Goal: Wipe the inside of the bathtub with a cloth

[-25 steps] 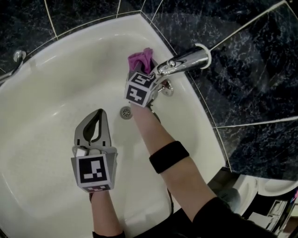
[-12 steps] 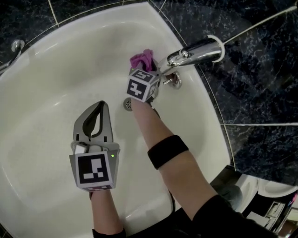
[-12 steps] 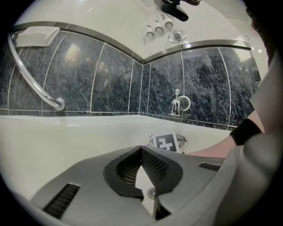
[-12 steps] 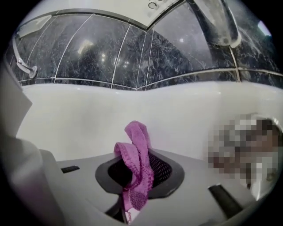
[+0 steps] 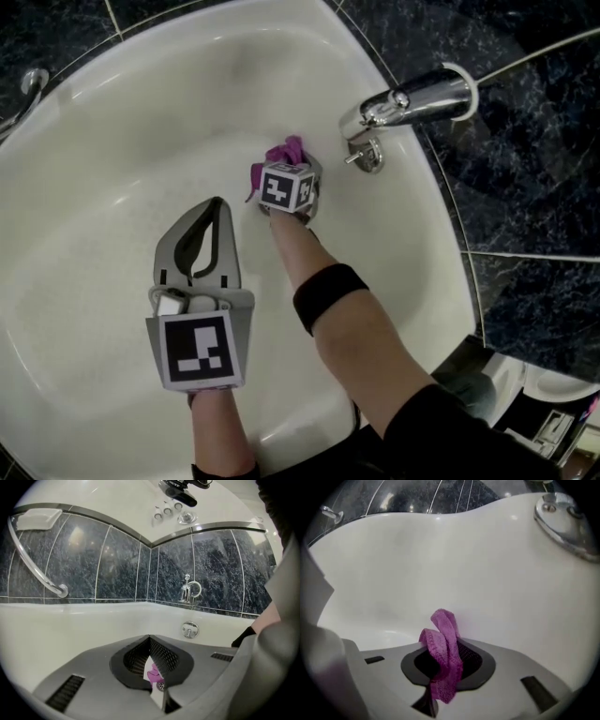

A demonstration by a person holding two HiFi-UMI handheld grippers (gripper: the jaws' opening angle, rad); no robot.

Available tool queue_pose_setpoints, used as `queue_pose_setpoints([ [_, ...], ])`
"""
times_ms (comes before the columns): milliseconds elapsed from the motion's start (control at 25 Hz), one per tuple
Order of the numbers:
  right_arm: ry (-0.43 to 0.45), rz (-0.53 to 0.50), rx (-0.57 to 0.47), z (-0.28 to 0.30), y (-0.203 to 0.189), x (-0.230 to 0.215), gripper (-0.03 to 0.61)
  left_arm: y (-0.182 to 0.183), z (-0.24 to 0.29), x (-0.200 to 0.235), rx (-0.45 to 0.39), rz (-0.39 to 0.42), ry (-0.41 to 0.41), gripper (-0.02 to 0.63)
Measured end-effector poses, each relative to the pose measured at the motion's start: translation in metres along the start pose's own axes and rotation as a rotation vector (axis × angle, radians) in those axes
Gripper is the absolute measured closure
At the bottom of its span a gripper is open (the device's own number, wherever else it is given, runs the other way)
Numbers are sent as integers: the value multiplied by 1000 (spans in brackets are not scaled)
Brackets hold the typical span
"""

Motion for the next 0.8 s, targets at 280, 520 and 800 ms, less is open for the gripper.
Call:
queue_pose_setpoints([
  [280,41,-59,157,12,-45,-3,491,-2,0,3,5,-1,5,614],
  [520,55,-41,167,9,-44,-6,491,-1,0,1,1,-4,-3,614],
  [800,71,-3,-63,-49,13,-17,491,1,1,-4,-5,-15,-24,614],
])
Point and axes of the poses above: the fingertips, and each gripper's own axes: z forward along the fingers, x to its left, y out of its top, the point moved 5 cm from there along -z, backward along the fingers, and after that the axes turned 5 degrees about z, right-handed, at the moved point
